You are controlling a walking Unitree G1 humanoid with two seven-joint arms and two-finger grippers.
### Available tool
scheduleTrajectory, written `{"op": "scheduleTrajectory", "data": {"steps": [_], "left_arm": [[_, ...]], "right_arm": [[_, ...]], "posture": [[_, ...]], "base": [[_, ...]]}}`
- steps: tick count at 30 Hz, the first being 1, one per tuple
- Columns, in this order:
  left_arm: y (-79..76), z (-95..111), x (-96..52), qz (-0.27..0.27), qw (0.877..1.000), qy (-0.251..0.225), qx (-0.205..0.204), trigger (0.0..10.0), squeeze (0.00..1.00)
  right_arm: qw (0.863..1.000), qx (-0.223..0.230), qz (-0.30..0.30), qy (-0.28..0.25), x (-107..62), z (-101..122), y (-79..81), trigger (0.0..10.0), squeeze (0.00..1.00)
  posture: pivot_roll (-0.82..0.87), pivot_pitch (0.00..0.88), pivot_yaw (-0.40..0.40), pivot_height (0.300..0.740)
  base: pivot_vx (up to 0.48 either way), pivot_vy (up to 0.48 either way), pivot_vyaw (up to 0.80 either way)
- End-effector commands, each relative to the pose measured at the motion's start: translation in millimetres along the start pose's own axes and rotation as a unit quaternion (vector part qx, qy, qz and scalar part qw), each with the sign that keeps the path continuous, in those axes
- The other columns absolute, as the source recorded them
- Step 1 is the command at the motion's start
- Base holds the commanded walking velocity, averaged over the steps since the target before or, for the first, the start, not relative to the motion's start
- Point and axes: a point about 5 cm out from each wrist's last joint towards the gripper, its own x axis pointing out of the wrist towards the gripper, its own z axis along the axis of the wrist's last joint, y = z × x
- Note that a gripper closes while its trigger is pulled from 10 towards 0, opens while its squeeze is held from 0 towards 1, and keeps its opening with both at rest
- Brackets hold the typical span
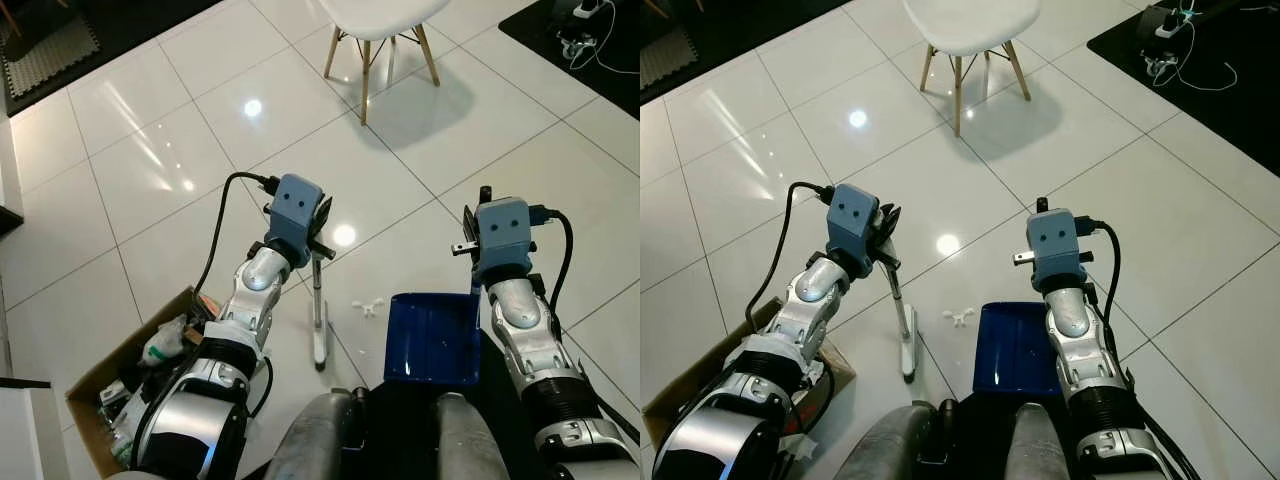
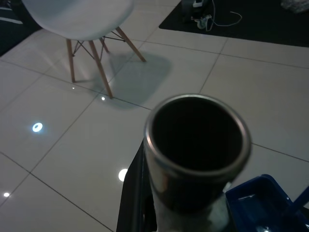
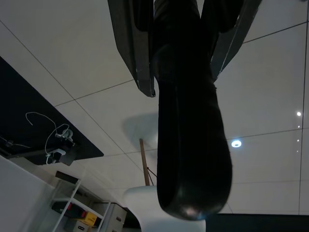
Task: Sweep floor
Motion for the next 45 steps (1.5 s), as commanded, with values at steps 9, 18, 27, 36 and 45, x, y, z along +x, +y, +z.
{"op": "scheduleTrajectory", "data": {"steps": [9, 18, 27, 36, 45], "left_arm": [[-50.4, -5.4, 7.7, -0.092, 0.993, -0.012, -0.073, 10.0, 0.00], [-70.2, -6.5, -1.3, -0.167, 0.971, -0.021, -0.172, 10.0, 0.00], [-79.5, 14.4, -6.6, -0.204, 0.939, -0.056, -0.270, 10.0, 0.00], [-37.1, 61.3, -21.6, -0.211, 0.940, -0.114, -0.243, 10.0, 0.00], [5.1, 94.8, -32.8, -0.199, 0.965, -0.129, -0.113, 10.0, 0.00]], "right_arm": [[0.999, -0.018, 0.016, 0.024, -10.0, -11.6, 11.0, 10.0, 0.00], [0.999, -0.015, 0.023, 0.021, -7.1, -9.5, 14.4, 10.0, 0.00], [0.999, -0.012, 0.030, 0.019, -4.6, -8.1, 18.7, 10.0, 0.00], [0.999, -0.010, 0.030, 0.023, -3.0, -10.0, 18.8, 10.0, 0.00], [0.999, -0.008, 0.039, 0.007, -0.9, -5.2, 19.9, 10.0, 0.00]], "posture": [[-0.04, 0.315, 0.192, 0.740], [-0.03, 0.313, 0.189, 0.740], [-0.01, 0.310, 0.180, 0.740], [0.01, 0.297, 0.180, 0.740], [0.02, 0.276, 0.178, 0.740]], "base": [[0.000, 0.000, 0.00], [0.000, 0.000, 0.00], [0.000, 0.000, 0.00], [0.000, 0.000, 0.00], [0.000, 0.000, 0.00]]}}
